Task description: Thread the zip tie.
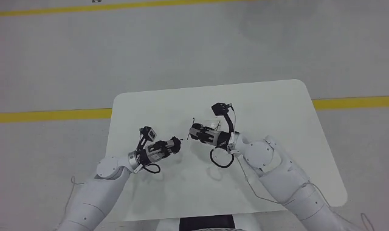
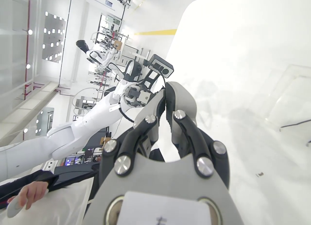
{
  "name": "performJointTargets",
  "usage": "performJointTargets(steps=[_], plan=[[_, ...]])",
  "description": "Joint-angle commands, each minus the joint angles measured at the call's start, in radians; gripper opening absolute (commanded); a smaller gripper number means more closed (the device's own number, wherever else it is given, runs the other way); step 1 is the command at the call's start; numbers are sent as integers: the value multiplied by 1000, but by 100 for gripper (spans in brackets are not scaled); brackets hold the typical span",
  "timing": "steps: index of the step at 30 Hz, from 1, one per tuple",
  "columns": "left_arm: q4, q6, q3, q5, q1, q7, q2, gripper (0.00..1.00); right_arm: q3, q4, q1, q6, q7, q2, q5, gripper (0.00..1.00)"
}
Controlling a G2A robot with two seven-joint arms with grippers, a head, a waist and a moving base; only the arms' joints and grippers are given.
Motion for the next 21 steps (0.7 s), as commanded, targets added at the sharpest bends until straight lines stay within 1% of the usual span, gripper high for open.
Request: performJointTargets(steps=[1,4,6,8,10,14,17,21], plan=[[0,0,0,0,0,0,0,0,0,0,0,0,0,0,0,0],[-1,2,1,0,0,5,0,0,1,0,-1,1,-6,0,0,0],[-9,7,8,-17,7,31,-3,0,-3,1,-10,18,-49,-4,8,0],[-7,0,14,-14,9,49,-5,0,-14,4,-14,37,-89,-8,-5,0],[-5,0,18,-10,9,59,-7,0,-24,6,-20,54,-131,-12,-9,0],[1,0,16,-1,8,68,-9,0,-34,6,-28,73,-186,-18,-12,0],[1,0,12,-1,9,71,-11,0,-39,7,-30,93,-208,-21,-20,0],[0,0,7,-3,12,73,-14,0,-41,2,-30,95,-221,-24,-14,0]])
